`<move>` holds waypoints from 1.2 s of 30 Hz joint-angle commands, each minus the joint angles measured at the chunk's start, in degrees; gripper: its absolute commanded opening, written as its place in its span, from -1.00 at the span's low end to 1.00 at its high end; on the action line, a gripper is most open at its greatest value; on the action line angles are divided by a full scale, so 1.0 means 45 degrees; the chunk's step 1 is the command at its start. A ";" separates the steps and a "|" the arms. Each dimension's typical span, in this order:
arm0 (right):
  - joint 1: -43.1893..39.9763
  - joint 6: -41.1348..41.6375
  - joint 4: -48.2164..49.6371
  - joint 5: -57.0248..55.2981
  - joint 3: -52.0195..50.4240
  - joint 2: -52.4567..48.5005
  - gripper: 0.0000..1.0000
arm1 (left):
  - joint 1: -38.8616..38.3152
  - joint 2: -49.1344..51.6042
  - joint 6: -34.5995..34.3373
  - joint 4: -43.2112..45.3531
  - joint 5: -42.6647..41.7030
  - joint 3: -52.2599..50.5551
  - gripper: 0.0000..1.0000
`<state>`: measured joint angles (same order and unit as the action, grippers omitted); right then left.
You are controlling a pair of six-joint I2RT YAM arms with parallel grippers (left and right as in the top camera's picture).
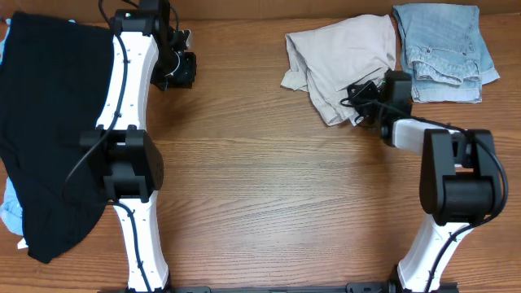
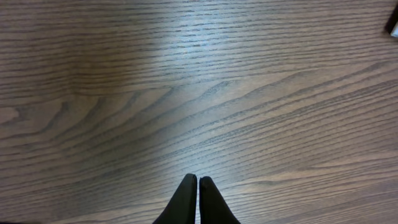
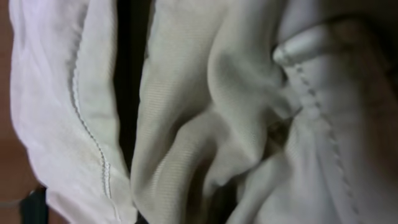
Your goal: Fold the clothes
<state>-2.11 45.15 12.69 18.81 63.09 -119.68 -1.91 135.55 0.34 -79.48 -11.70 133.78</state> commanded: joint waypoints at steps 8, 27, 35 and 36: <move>-0.0500 -0.3619 -0.4410 0.4891 0.2977 0.4663 -0.92 | -0.0155 -0.0146 -0.0083 0.0010 0.0068 0.0209 -0.92; 0.1778 -0.5867 -1.3095 0.3531 0.3808 0.8238 0.39 | -0.0155 -0.0146 -0.0083 -0.0058 0.0068 0.0209 -0.91; 0.6581 -0.4337 -1.7311 -0.1933 0.3798 0.7893 0.57 | -0.0151 -0.0146 -0.0083 -0.0024 0.0068 0.0209 -0.41; 0.6596 -0.4303 -1.7209 -0.2001 0.3808 0.8063 0.60 | -0.0151 -0.0146 -0.0083 -0.0039 0.0073 0.0209 -0.27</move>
<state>26.35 21.02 -65.14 22.00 79.15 -85.52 -1.91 135.55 0.03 -79.70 -11.66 133.78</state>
